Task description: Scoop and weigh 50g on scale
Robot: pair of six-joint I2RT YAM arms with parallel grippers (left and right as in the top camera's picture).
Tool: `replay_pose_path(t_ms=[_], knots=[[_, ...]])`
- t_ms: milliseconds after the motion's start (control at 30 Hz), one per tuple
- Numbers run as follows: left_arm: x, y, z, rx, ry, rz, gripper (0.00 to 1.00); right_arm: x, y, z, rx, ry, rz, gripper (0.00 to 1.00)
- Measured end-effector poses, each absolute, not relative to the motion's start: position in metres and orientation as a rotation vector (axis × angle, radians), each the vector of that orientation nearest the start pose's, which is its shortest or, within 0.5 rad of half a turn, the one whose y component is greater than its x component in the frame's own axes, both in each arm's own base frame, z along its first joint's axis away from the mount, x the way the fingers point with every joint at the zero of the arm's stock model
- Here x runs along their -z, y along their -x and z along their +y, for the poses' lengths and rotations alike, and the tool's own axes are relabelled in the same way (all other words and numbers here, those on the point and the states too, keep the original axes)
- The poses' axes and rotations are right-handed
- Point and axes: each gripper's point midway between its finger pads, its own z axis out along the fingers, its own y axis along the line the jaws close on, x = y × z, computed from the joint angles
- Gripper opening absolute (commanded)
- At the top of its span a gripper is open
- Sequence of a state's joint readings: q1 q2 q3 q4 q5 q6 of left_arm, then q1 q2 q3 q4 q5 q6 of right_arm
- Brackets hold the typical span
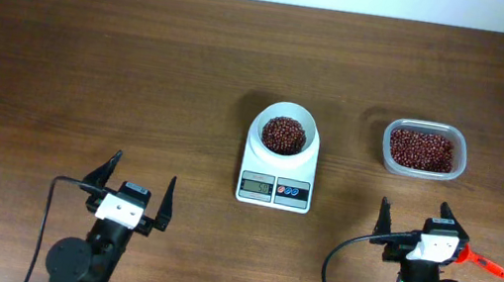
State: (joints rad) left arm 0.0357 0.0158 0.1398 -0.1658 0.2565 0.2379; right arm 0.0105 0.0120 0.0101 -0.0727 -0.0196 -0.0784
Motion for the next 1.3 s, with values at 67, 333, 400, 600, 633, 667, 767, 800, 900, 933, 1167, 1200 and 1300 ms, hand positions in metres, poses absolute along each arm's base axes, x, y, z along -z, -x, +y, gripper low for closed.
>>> replay_pose_path(t_ms=[67,333,400,600,633,667,767,800,900,933,1167,1200,1300], knots=[[-0.187,-0.237,-0.033,-0.014,-0.349,1.578,0.99,-0.158,-0.246,0.006,0.036,0.088,1.643,0.99],[-0.162,-0.245,-0.019,-0.076,-0.289,1.609,0.99,-0.158,-0.246,0.006,0.036,0.089,1.643,0.99],[-0.161,-0.245,-0.016,-0.092,-0.274,1.615,0.99,-0.158,-0.246,0.006,0.035,0.088,1.643,0.99],[-0.161,-0.246,-0.013,-0.094,-0.254,1.619,0.99,-0.158,-0.246,0.006,0.036,0.088,1.643,0.99],[-0.160,-0.246,-0.013,-0.094,-0.253,1.620,0.99,-0.158,-0.246,0.006,0.036,0.088,1.643,0.99],[-0.160,-0.246,-0.013,-0.093,-0.251,1.620,0.99,-0.158,-0.246,0.006,0.035,0.088,1.643,0.98],[-0.160,-0.246,-0.013,-0.093,-0.250,1.620,0.99,-0.158,-0.246,0.006,0.036,0.088,1.643,0.99],[-0.160,-0.246,-0.013,-0.093,-0.250,1.620,0.99,-0.158,-0.246,0.006,0.036,0.088,1.643,0.99],[-0.160,-0.246,-0.012,-0.096,-0.247,1.621,0.99,-0.158,-0.246,0.006,0.036,0.088,1.643,0.99],[-0.160,-0.246,-0.012,-0.098,-0.246,1.621,0.99,-0.158,-0.246,0.006,0.035,0.088,1.643,0.99],[-0.160,-0.246,-0.012,-0.098,-0.245,1.622,0.99,-0.158,-0.246,0.006,0.036,0.088,1.643,0.99],[-0.160,-0.246,-0.012,-0.098,-0.245,1.622,0.99,-0.158,-0.246,0.006,0.036,0.088,1.643,0.99],[-0.160,-0.246,-0.012,-0.097,-0.245,1.622,0.99,-0.158,-0.246,0.006,0.036,0.088,1.643,0.99]])
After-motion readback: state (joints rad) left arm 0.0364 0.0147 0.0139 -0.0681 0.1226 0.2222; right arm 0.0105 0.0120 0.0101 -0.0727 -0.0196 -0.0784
